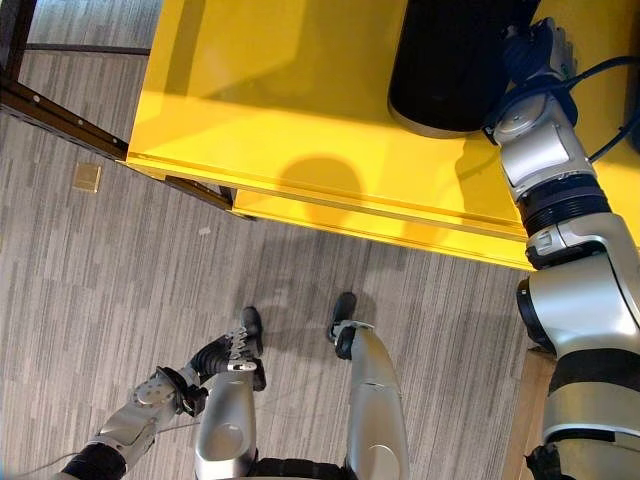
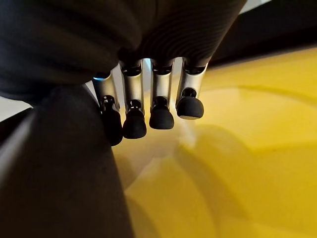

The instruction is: Move parts from the plastic box to the shelf.

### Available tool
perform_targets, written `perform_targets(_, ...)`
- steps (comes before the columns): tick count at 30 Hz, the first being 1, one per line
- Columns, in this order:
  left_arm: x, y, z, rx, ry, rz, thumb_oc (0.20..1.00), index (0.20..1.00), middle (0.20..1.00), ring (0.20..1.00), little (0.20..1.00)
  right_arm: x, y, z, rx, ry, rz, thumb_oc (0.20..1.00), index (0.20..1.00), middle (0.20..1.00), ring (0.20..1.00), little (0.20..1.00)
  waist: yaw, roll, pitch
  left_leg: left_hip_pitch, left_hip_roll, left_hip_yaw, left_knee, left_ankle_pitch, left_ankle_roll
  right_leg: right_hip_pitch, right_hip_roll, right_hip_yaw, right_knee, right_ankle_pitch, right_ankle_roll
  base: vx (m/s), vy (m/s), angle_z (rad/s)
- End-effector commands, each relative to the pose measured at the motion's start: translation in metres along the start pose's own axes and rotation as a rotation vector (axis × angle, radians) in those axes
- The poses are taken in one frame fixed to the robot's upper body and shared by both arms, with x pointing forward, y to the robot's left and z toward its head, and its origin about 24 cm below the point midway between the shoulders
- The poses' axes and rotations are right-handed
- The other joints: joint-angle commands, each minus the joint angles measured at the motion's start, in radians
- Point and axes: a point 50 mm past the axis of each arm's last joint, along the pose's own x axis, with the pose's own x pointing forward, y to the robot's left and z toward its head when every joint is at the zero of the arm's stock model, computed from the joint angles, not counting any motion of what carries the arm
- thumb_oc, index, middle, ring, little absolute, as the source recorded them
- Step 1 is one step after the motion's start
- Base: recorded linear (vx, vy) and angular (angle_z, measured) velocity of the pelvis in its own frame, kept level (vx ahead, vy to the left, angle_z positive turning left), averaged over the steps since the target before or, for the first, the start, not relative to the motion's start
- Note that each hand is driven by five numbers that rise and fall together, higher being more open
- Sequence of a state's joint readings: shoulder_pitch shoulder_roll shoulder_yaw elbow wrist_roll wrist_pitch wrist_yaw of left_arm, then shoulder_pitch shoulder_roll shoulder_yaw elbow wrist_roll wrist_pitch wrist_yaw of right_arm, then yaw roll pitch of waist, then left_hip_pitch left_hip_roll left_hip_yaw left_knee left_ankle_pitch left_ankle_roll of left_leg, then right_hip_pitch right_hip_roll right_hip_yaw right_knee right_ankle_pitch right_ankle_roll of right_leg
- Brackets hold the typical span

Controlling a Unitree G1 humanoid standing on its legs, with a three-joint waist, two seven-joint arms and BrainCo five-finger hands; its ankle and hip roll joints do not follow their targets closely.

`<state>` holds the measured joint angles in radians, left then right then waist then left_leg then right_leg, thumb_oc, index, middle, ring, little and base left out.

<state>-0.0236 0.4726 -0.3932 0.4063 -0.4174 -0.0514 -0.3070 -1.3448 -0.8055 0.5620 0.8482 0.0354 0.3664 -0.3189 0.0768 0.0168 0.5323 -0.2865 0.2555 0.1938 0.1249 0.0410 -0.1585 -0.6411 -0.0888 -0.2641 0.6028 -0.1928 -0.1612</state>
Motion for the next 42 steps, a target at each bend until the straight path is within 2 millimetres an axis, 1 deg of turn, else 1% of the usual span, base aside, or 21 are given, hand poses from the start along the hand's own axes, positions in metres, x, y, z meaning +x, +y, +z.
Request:
perform_targets(1, -0.008, -0.015, -0.008, -0.010, -0.016, -0.045, 1.000, 1.000, 1.000, 1.000, 1.000, 0.009, -0.046, 0.016, -0.066, -0.068, -0.160, 0.200, 0.200, 0.200, 0.200, 0.200, 0.012, 0.000, -0.012, 0.000, 0.137, -0.069, 0.055, 0.123, 0.001, 0.007, -0.068, 0.084, 0.118, -0.034, 0.149, 0.00, 0.000, 0.00)
perform_targets(2, -0.008, -0.015, -0.008, -0.011, -0.015, -0.048, 1.000, 1.000, 1.000, 1.000, 1.000, 0.009, -0.048, 0.016, -0.098, -0.074, -0.171, 0.200, 0.200, 0.200, 0.200, 0.200, 0.012, 0.002, -0.012, 0.000, 0.136, -0.068, 0.055, 0.124, 0.001, 0.006, -0.069, 0.085, 0.119, -0.035, 0.149, 0.00, 0.000, 0.00)
perform_targets(6, -0.010, -0.014, -0.009, -0.010, -0.011, -0.053, 1.000, 1.000, 1.000, 1.000, 1.000, 0.010, -0.053, 0.017, -0.130, -0.068, -0.193, 0.200, 0.200, 0.200, 0.200, 0.200, 0.014, 0.004, -0.012, -0.002, 0.134, -0.069, 0.057, 0.126, 0.001, 0.004, -0.073, 0.085, 0.121, -0.036, 0.148, 0.00, 0.000, 0.00)
perform_targets(10, -0.010, -0.015, -0.010, -0.013, -0.014, -0.056, 1.000, 1.000, 1.000, 1.000, 1.000, 0.010, -0.056, 0.015, -0.136, -0.056, -0.212, 0.200, 0.200, 0.200, 0.200, 0.200, 0.016, 0.005, -0.012, -0.007, 0.131, -0.073, 0.060, 0.127, 0.000, -0.004, -0.074, 0.085, 0.130, -0.040, 0.146, 0.00, 0.000, 0.00)
perform_targets(12, -0.010, -0.015, -0.009, -0.011, -0.013, -0.058, 1.000, 1.000, 1.000, 1.000, 1.000, 0.010, -0.059, 0.017, -0.205, -0.080, -0.245, 0.200, 0.200, 0.200, 0.200, 0.200, 0.017, 0.006, -0.012, -0.009, 0.129, -0.073, 0.060, 0.127, 0.001, -0.007, -0.076, 0.085, 0.133, -0.041, 0.145, 0.00, 0.000, 0.00)
perform_targets(13, -0.010, -0.016, -0.010, -0.013, -0.002, -0.059, 1.000, 1.000, 1.000, 1.000, 1.000, 0.010, -0.061, 0.017, -0.233, -0.093, -0.275, 0.373, 0.373, 0.373, 0.373, 0.373, 0.018, 0.008, -0.012, -0.011, 0.129, -0.074, 0.062, 0.126, 0.003, -0.010, -0.076, 0.085, 0.135, -0.042, 0.144, 0.00, 0.000, 0.00)
perform_targets(14, -0.010, -0.017, -0.012, -0.019, 0.000, -0.055, 1.000, 1.000, 1.000, 1.000, 1.000, 0.010, -0.064, 0.020, -0.245, -0.104, -0.303, 0.815, 0.815, 0.815, 0.815, 0.815, 0.018, 0.008, -0.012, -0.012, 0.129, -0.075, 0.064, 0.127, 0.002, -0.010, -0.076, 0.085, 0.136, -0.043, 0.143, 0.00, 0.000, 0.00)
perform_targets(15, -0.010, -0.017, -0.013, -0.024, -0.002, -0.050, 1.000, 1.000, 1.000, 1.000, 1.000, 0.009, -0.067, 0.022, -0.251, -0.120, -0.328, 1.000, 1.000, 1.000, 1.000, 1.000, 0.018, 0.008, -0.012, -0.012, 0.128, -0.074, 0.063, 0.126, 0.003, -0.012, -0.077, 0.085, 0.137, -0.043, 0.144, 0.00, 0.000, 0.00)
perform_targets(18, -0.011, -0.018, -0.016, -0.019, 0.007, -0.057, 1.000, 1.000, 1.000, 1.000, 1.000, 0.007, -0.072, 0.030, -0.223, -0.154, -0.383, 1.000, 1.000, 1.000, 1.000, 1.000, 0.016, 0.011, -0.012, -0.015, 0.124, -0.079, 0.067, 0.126, 0.003, -0.015, -0.073, 0.086, 0.129, -0.041, 0.143, 0.00, 0.000, 0.00)
perform_targets(22, -0.011, -0.019, -0.017, -0.023, 0.002, -0.060, 1.000, 1.000, 1.000, 1.000, 1.000, 0.004, -0.071, 0.035, -0.233, -0.184, -0.409, 1.000, 1.000, 1.000, 1.000, 1.000, 0.015, 0.013, -0.012, -0.021, 0.118, -0.080, 0.069, 0.123, 0.005, -0.017, -0.071, 0.090, 0.124, -0.040, 0.143, 0.00, 0.000, 0.00)
perform_targets(28, -0.010, -0.019, -0.018, -0.024, -0.004, -0.066, 1.000, 1.000, 1.000, 1.000, 1.000, 0.003, -0.070, 0.034, -0.239, -0.193, -0.423, 1.000, 1.000, 1.000, 1.000, 1.000, 0.014, 0.020, -0.012, -0.018, 0.114, -0.078, 0.067, 0.119, 0.007, -0.015, -0.076, 0.091, 0.115, -0.038, 0.144, 0.00, 0.000, 0.00)
perform_targets(34, -0.010, -0.022, -0.019, -0.017, -0.003, -0.083, 1.000, 1.000, 1.000, 1.000, 1.000, -0.001, -0.074, 0.043, -0.204, -0.270, -0.488, 1.000, 1.000, 1.000, 1.000, 1.000, 0.013, 0.025, -0.012, -0.008, 0.108, -0.079, 0.063, 0.115, 0.008, -0.004, -0.077, 0.091, 0.101, -0.036, 0.145, 0.00, 0.010, 0.01)
perform_targets(37, -0.009, -0.025, -0.020, -0.021, -0.010, -0.085, 1.000, 1.000, 1.000, 1.000, 1.000, -0.004, -0.071, 0.049, -0.071, -0.324, -0.482, 1.000, 1.000, 1.000, 1.000, 1.000, 0.011, 0.028, -0.012, -0.002, 0.104, -0.080, 0.060, 0.116, 0.008, 0.004, -0.076, 0.093, 0.090, -0.034, 0.146, -0.01, 0.061, 0.03)
perform_targets(38, -0.008, -0.027, -0.020, -0.028, -0.021, -0.084, 1.000, 1.000, 1.000, 1.000, 1.000, -0.008, -0.062, 0.051, 0.077, -0.330, -0.434, 1.000, 1.000, 1.000, 1.000, 1.000, 0.007, 0.030, -0.012, 0.003, 0.101, -0.080, 0.059, 0.117, 0.008, 0.013, -0.076, 0.096, 0.079, -0.031, 0.147, -0.01, 0.091, 0.02)
perform_targets(40, -0.006, -0.031, -0.020, -0.036, -0.031, -0.084, 1.000, 1.000, 1.000, 1.000, 1.000, -0.015, -0.052, 0.053, 0.204, -0.359, -0.428, 1.000, 1.000, 1.000, 1.000, 1.000, 0.001, 0.033, -0.012, 0.014, 0.100, -0.076, 0.054, 0.115, 0.008, 0.023, -0.077, 0.099, 0.067, -0.029, 0.149, 0.00, 0.088, 0.01)
perform_targets(41, -0.006, -0.031, -0.020, -0.037, -0.031, -0.083, 1.000, 1.000, 1.000, 1.000, 1.000, -0.017, -0.050, 0.053, 0.236, -0.368, -0.428, 1.000, 1.000, 1.000, 1.000, 1.000, -0.001, 0.033, -0.012, 0.017, 0.100, -0.074, 0.052, 0.114, 0.008, 0.026, -0.077, 0.100, 0.064, -0.028, 0.150, 0.01, 0.093, 0.03)
perform_targets(42, -0.005, -0.034, -0.021, -0.040, -0.034, -0.086, 1.000, 1.000, 1.000, 1.000, 1.000, -0.023, -0.045, 0.055, 0.310, -0.395, -0.431, 1.000, 1.000, 1.000, 1.000, 1.000, -0.007, 0.034, -0.012, 0.027, 0.099, -0.070, 0.048, 0.113, 0.008, 0.036, -0.077, 0.102, 0.056, -0.025, 0.151, 0.00, 0.123, 0.03)
